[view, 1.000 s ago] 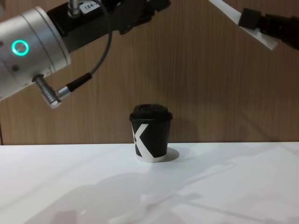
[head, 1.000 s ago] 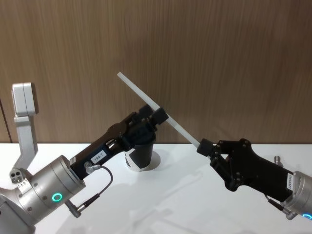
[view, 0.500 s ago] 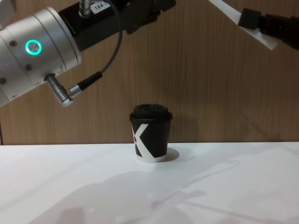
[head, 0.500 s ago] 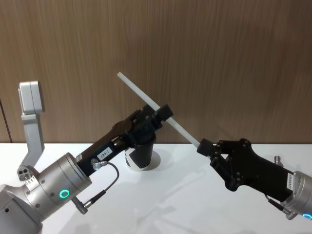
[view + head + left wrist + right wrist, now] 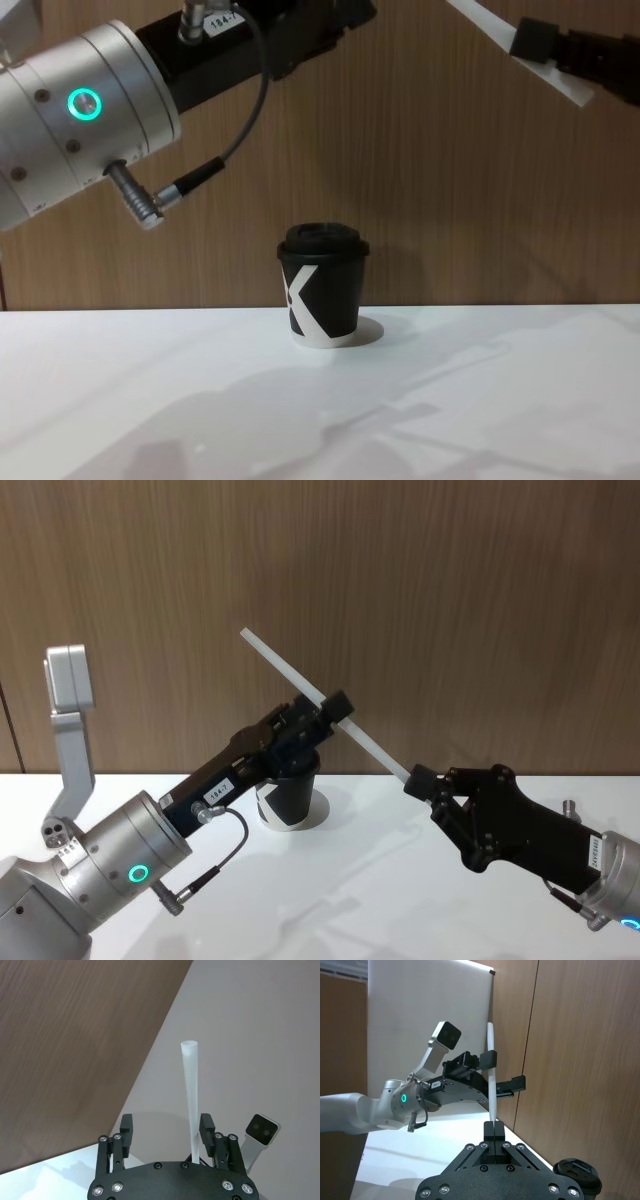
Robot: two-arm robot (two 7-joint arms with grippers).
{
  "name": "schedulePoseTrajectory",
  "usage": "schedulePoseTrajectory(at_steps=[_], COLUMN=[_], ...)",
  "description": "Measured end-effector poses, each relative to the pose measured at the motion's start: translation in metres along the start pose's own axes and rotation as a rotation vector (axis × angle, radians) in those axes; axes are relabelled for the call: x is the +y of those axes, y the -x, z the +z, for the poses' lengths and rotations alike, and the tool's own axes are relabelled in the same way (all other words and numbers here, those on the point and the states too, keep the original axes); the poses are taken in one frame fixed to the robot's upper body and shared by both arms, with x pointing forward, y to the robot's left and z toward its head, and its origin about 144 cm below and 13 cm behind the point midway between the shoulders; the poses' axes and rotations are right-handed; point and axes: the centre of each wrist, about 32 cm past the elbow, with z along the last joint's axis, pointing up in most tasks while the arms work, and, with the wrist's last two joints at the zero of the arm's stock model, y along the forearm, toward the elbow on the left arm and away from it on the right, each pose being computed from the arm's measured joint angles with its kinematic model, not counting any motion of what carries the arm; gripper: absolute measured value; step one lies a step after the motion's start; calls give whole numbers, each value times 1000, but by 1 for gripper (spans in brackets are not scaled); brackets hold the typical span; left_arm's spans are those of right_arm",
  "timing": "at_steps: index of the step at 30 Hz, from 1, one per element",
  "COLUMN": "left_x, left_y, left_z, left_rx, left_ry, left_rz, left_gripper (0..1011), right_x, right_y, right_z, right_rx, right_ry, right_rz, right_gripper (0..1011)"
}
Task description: Pick up the straw with one hand, pass it to the other hand, and insert it into the cup.
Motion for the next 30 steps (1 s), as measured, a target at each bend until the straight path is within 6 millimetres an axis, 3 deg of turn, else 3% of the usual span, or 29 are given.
schedulePoseTrajectory(at_steps=[22,30], left_x=[-1,-1], left_y=[0,0], left_z=[-1,-1], left_rx=[-4,-5], left_ry=[0,0], left_rz=[14,16], left_gripper=[168,99], right_x=[0,0], right_y=[0,0], right_z=[0,0], right_rx=[0,0], right_ry=[0,0], right_rz=[0,0], right_gripper=[5,5])
